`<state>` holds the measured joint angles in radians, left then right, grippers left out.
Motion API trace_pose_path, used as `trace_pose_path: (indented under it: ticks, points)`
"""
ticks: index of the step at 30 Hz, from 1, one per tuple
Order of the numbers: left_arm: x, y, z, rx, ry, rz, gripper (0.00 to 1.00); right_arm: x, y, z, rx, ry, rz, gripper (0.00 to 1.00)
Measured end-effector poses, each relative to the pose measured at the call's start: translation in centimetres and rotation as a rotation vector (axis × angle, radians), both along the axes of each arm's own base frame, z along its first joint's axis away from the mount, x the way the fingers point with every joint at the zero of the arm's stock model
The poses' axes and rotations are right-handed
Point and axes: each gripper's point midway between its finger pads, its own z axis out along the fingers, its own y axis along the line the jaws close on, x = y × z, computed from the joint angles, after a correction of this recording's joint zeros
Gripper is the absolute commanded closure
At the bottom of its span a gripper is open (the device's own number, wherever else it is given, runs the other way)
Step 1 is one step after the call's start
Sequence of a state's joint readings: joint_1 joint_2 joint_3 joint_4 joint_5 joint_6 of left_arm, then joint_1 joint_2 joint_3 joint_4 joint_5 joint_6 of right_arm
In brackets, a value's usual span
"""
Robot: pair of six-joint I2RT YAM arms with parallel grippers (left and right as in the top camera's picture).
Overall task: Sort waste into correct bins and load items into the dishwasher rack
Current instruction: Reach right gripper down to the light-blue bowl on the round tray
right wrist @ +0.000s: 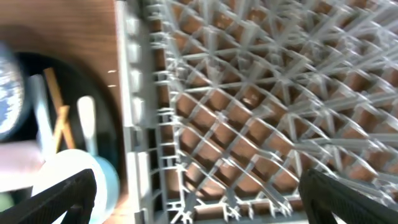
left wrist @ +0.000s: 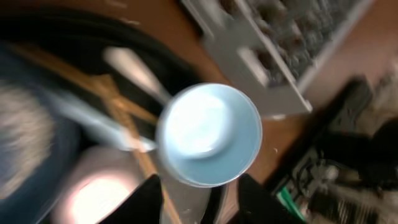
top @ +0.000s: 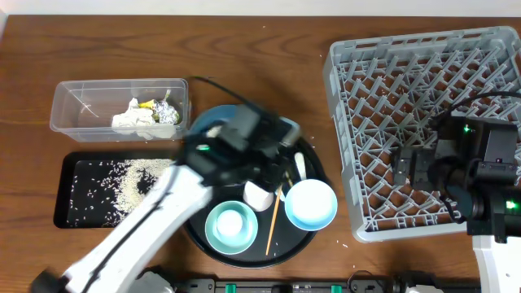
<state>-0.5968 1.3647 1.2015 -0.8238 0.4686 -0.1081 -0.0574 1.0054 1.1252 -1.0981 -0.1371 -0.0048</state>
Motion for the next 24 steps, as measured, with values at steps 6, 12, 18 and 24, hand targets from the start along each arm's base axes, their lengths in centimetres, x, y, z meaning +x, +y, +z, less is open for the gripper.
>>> trace_pose_path:
  ticks: [6, 12, 18, 24]
  points:
    - [1.2, 10.0, 1.9, 0.095, 0.001, 0.305, 0.45, 1.0, 4.1, 1.8, 0.152, -0.092, 0.187, 0.03]
    - [1.4, 18.0, 1.6, 0.162, 0.069, 0.595, 0.35, 0.2, 9.5, 1.5, 0.224, -0.054, 0.396, 0.03]
    - [1.4, 22.0, 1.3, 0.181, 0.107, 0.748, 0.34, -1.4, 15.3, -2.3, 0.203, 0.12, 0.609, 0.04]
    - [1.4, 22.6, 1.3, 0.182, 0.109, 0.771, 0.31, -2.7, 17.1, -7.9, 0.067, 0.332, 0.678, 0.14]
